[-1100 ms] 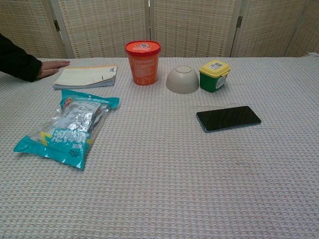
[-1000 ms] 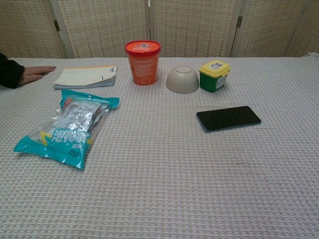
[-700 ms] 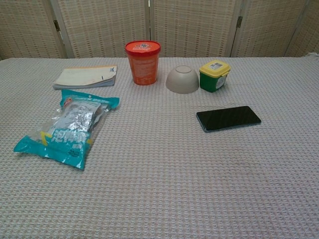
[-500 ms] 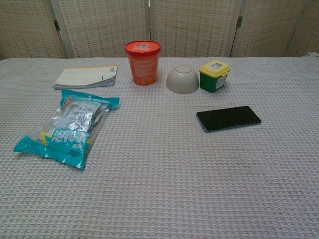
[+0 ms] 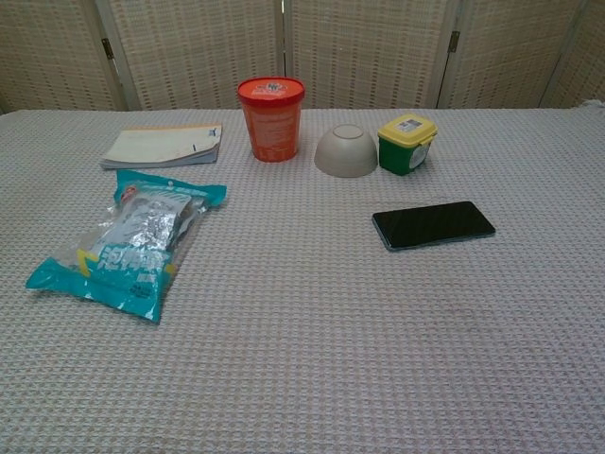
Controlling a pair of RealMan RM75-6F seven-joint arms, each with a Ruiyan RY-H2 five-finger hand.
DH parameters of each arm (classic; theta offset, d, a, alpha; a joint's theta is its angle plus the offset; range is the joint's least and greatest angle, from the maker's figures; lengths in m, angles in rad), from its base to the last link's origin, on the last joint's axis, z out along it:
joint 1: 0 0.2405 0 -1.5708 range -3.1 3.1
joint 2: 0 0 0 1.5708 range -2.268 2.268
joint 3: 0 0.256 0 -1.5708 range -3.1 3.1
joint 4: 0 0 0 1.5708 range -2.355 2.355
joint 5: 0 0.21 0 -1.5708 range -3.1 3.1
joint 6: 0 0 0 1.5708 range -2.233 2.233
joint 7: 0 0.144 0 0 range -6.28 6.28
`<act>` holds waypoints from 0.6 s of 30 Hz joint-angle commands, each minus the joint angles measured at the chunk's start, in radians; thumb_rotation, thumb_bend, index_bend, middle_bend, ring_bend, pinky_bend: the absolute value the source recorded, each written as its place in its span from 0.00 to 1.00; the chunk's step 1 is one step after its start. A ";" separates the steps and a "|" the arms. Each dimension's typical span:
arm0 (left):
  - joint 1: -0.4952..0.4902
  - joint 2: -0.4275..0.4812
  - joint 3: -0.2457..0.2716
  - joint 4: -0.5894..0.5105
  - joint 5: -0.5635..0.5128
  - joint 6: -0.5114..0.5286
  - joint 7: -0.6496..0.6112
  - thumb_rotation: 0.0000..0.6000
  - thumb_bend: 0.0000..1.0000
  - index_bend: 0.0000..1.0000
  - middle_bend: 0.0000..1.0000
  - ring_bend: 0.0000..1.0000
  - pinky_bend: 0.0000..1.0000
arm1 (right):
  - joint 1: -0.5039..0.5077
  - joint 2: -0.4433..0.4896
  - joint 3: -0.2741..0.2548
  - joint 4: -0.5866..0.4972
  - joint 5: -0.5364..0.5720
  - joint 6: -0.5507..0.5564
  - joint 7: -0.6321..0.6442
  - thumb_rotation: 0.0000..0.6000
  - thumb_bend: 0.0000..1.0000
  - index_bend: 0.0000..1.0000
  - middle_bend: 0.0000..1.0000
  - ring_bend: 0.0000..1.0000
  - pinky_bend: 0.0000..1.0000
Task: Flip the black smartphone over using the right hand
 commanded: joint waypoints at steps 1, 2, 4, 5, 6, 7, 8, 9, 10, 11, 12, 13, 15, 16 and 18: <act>0.002 -0.002 0.002 0.003 0.001 0.001 -0.003 1.00 0.20 0.23 0.22 0.16 0.25 | 0.084 -0.027 0.034 0.028 0.041 -0.114 -0.002 1.00 0.33 0.13 0.23 0.12 0.16; 0.002 -0.002 0.003 0.004 0.001 0.001 -0.004 1.00 0.20 0.23 0.22 0.16 0.25 | 0.104 -0.038 0.041 0.036 0.048 -0.140 -0.010 1.00 0.33 0.13 0.23 0.12 0.16; 0.005 -0.002 0.003 0.005 0.001 0.003 -0.007 1.00 0.20 0.23 0.22 0.16 0.25 | 0.150 -0.066 0.055 0.057 0.067 -0.202 -0.017 1.00 0.33 0.14 0.24 0.12 0.16; 0.006 -0.001 0.003 0.005 0.001 0.005 -0.008 1.00 0.20 0.23 0.22 0.16 0.25 | 0.172 -0.080 0.060 0.068 0.077 -0.233 -0.019 1.00 0.32 0.15 0.25 0.12 0.16; 0.007 -0.001 0.004 0.005 0.001 0.007 -0.010 1.00 0.20 0.23 0.22 0.16 0.25 | 0.192 -0.096 0.068 0.083 0.087 -0.260 -0.019 1.00 0.31 0.16 0.25 0.13 0.16; 0.009 0.001 0.005 0.005 0.002 0.009 -0.013 1.00 0.20 0.23 0.22 0.16 0.25 | 0.217 -0.124 0.078 0.107 0.101 -0.285 -0.023 1.00 0.28 0.17 0.27 0.13 0.17; 0.011 0.002 0.005 0.006 0.003 0.011 -0.014 1.00 0.20 0.23 0.22 0.16 0.25 | 0.234 -0.146 0.085 0.128 0.109 -0.302 -0.032 1.00 0.24 0.18 0.27 0.14 0.17; 0.013 0.004 0.006 0.006 0.003 0.013 -0.016 1.00 0.20 0.23 0.22 0.16 0.25 | 0.256 -0.177 0.093 0.158 0.117 -0.321 -0.043 1.00 0.20 0.19 0.28 0.15 0.18; 0.015 0.005 0.006 0.006 0.003 0.016 -0.018 1.00 0.20 0.23 0.22 0.16 0.25 | 0.273 -0.203 0.099 0.183 0.125 -0.334 -0.050 1.00 0.17 0.20 0.29 0.16 0.18; 0.017 0.007 0.006 0.007 0.002 0.018 -0.020 1.00 0.20 0.23 0.22 0.16 0.25 | 0.288 -0.228 0.104 0.207 0.134 -0.350 -0.058 1.00 0.14 0.22 0.30 0.16 0.19; 0.019 0.008 0.007 0.007 0.002 0.019 -0.021 1.00 0.20 0.23 0.22 0.16 0.25 | 0.304 -0.252 0.108 0.230 0.142 -0.365 -0.065 1.00 0.12 0.22 0.30 0.17 0.20; 0.021 0.010 0.007 0.009 0.001 0.021 -0.024 1.00 0.20 0.23 0.22 0.16 0.25 | 0.325 -0.284 0.114 0.264 0.152 -0.383 -0.073 1.00 0.12 0.23 0.30 0.17 0.20; 0.025 0.013 0.008 0.011 0.000 0.023 -0.028 1.00 0.20 0.23 0.22 0.16 0.25 | 0.358 -0.337 0.119 0.320 0.167 -0.414 -0.093 1.00 0.11 0.23 0.30 0.17 0.20; 0.026 0.013 0.009 0.013 -0.001 0.024 -0.029 1.00 0.20 0.23 0.22 0.16 0.25 | 0.371 -0.359 0.120 0.341 0.171 -0.425 -0.102 1.00 0.11 0.23 0.30 0.17 0.20; 0.030 0.014 0.010 0.017 -0.004 0.025 -0.034 1.00 0.20 0.23 0.22 0.16 0.25 | 0.398 -0.407 0.121 0.388 0.178 -0.443 -0.114 1.00 0.11 0.23 0.30 0.17 0.20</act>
